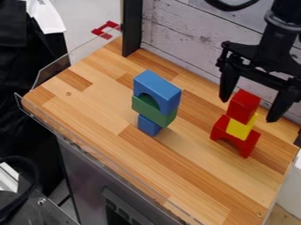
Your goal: Put the red cube on top of the blue arch
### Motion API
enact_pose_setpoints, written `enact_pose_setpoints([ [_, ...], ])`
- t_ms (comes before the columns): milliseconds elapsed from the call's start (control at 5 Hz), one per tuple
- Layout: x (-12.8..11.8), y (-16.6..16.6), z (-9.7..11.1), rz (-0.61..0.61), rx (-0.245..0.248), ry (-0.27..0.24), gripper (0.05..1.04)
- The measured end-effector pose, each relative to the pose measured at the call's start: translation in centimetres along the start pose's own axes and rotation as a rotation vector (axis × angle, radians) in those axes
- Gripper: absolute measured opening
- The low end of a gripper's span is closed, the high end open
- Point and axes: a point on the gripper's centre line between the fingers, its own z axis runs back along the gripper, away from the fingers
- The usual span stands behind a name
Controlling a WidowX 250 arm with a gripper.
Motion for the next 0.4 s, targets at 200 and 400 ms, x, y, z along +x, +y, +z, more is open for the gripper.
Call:
enact_pose_setpoints([
  [200,0.50,0.30,-0.58,-0.002,-0.021,0.012,1.000],
  [400,0.79,0.68,-1.01,0.007,-0.024,0.021,1.000],
])
